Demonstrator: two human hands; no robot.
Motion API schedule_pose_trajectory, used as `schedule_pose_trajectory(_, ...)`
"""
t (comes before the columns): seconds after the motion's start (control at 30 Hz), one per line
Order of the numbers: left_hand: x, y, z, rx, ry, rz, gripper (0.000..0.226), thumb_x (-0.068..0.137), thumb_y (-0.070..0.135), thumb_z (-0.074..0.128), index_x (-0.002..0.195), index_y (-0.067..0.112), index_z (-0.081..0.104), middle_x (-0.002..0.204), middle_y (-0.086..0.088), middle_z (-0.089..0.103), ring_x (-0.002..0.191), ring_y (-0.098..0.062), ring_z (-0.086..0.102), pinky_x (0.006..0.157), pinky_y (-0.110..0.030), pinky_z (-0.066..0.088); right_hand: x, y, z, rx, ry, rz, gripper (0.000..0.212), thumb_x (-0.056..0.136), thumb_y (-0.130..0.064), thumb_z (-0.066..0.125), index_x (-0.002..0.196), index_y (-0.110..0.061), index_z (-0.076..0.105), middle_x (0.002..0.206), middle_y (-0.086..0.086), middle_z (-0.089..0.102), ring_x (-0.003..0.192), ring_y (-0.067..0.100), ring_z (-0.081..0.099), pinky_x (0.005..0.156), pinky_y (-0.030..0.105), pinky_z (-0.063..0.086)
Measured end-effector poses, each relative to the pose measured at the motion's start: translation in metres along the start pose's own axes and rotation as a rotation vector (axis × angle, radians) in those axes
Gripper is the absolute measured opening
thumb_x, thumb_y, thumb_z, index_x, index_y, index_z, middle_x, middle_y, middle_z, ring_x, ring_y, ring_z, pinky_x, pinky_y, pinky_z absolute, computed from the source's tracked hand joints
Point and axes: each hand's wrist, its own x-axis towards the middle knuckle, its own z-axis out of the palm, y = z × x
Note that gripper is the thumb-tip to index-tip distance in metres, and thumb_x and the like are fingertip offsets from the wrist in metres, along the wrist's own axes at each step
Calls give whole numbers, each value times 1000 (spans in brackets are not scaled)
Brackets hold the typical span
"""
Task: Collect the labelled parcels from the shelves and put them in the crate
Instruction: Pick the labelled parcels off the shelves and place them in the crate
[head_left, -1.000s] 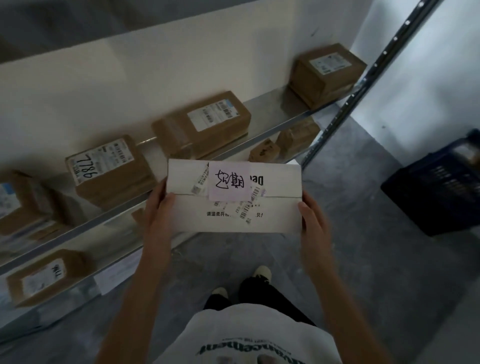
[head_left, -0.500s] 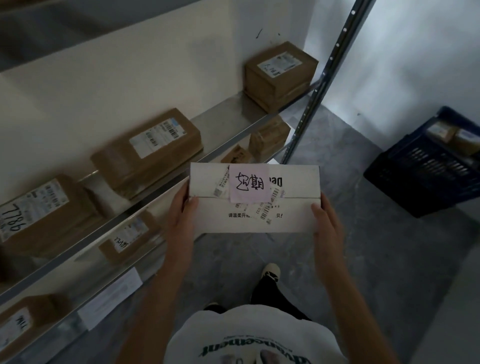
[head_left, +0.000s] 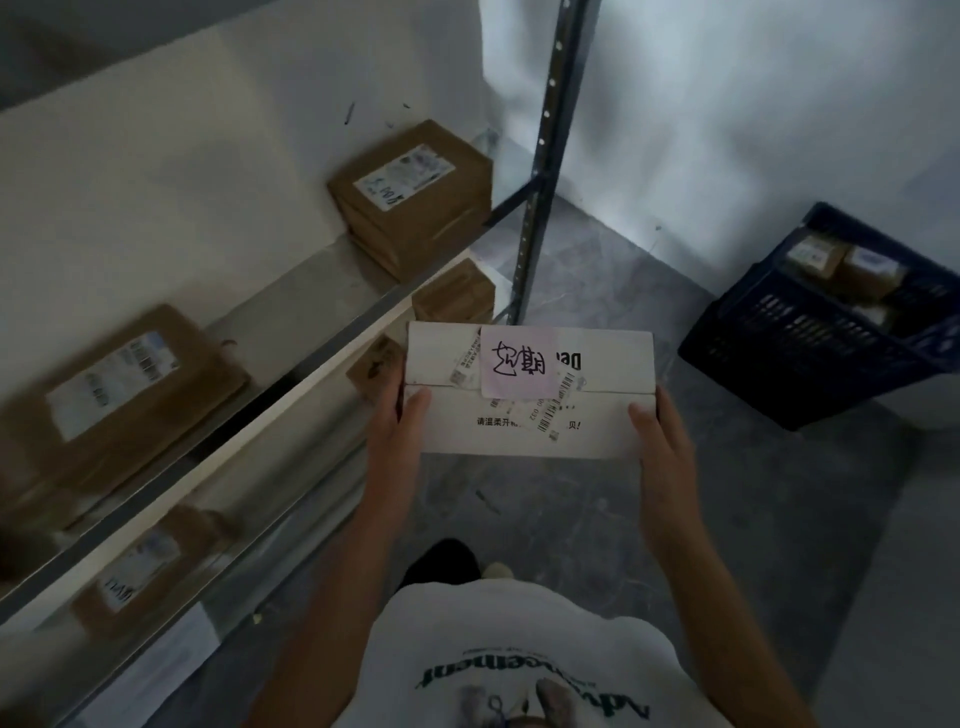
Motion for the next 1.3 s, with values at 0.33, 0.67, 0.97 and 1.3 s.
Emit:
schedule_pose_trajectory(0.33, 68, 31, 132, 71, -195, 20, 44, 99, 10, 43, 139, 27, 44, 114, 21, 53, 96, 15, 52, 68, 1, 42, 85, -7, -70, 127, 227, 40, 42, 99, -20, 50, 140, -25, 50, 132, -7, 60, 110, -3, 58, 80, 15, 47)
schedule_pose_trajectory(0.67, 173, 71, 286, 113, -386, 18, 46, 99, 16, 42, 143, 28, 41, 133, 7, 48, 107, -4, 49, 79, -16, 42, 208, -39, -136, 67, 427, 62, 45, 99, -16, 52, 143, -23, 47, 133, -5, 59, 115, 5, 58, 83, 12, 50)
schedule_pose_trajectory(0.97, 223, 95, 398, 181, -586, -11, 40, 99, 12, 42, 137, 26, 47, 113, 19, 56, 87, 21, 54, 62, 0, 43, 279, -47, -187, 133, 616, 182, 45, 99, -16, 51, 143, -25, 47, 130, -9, 58, 106, -9, 53, 82, 14, 45)
schedule_pose_trajectory(1.3, 246, 86, 559, 298, -707, -11, 41, 99, 11, 42, 137, 24, 48, 114, 16, 59, 91, 13, 57, 67, -3, 45, 363, -23, -294, 236, 723, 288, 43, 98, -13, 52, 140, -23, 51, 122, -11, 62, 101, -12, 58, 76, 9, 48)
